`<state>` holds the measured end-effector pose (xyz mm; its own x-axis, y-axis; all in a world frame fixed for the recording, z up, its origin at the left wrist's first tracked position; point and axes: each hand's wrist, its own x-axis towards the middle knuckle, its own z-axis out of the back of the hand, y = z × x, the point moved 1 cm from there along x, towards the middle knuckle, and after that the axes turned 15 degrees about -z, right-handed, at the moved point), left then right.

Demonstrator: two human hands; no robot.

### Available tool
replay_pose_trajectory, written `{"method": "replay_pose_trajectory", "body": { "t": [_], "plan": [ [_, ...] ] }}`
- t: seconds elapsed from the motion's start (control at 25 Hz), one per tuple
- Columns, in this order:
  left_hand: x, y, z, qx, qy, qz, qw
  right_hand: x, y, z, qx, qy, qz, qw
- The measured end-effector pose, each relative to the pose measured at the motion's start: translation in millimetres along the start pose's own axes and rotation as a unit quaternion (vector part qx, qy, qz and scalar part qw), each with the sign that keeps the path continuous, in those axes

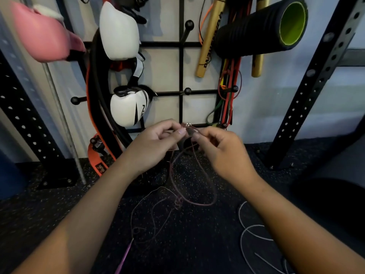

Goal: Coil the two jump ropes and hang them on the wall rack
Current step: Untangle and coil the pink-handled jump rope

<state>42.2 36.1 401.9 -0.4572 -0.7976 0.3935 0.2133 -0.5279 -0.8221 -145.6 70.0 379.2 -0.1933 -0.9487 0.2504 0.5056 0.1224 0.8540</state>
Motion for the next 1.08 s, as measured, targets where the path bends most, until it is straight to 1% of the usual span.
{"method": "replay_pose_trajectory", "body": {
  "t": [0.08,0.16,0.28,0.4,0.56,0.72,0.84,0.92,0.96,1.04,1.08],
  "plan": [
    [-2,-3,1,0.009,0.000,0.017,1.000,2,1,2,0.017,0.020,-0.008,1.000],
    [-1,-2,2,0.005,-0.004,0.030,1.000,2,2,0,-0.017,0.022,0.012,1.000],
    [0,-1,4,0.022,-0.002,0.030,0.999,2,4,-2,-0.023,0.023,0.006,0.999],
    [0,0,6,0.071,0.019,0.006,0.997,-1,11,-4,-0.065,0.018,0.039,0.997],
    [-4,-2,2,0.169,0.079,-0.034,0.982,7,17,-7,-0.111,0.006,0.062,0.992],
    [0,7,5,0.237,0.091,-0.042,0.966,14,15,-9,-0.175,0.041,0.080,0.980],
    [-1,8,4,0.249,0.096,-0.038,0.963,14,15,-7,-0.238,0.011,0.102,0.966],
    [-3,9,2,0.245,0.081,-0.028,0.966,14,14,-3,-0.265,-0.029,0.118,0.956],
    [-2,11,4,0.234,0.061,-0.020,0.970,13,13,-1,-0.275,-0.039,0.126,0.952],
    [2,14,14,0.173,-0.005,0.001,0.985,14,10,3,-0.278,-0.031,0.133,0.951],
    [4,15,20,0.116,-0.040,0.014,0.992,15,8,5,-0.272,-0.019,0.127,0.954]
  ]
}}
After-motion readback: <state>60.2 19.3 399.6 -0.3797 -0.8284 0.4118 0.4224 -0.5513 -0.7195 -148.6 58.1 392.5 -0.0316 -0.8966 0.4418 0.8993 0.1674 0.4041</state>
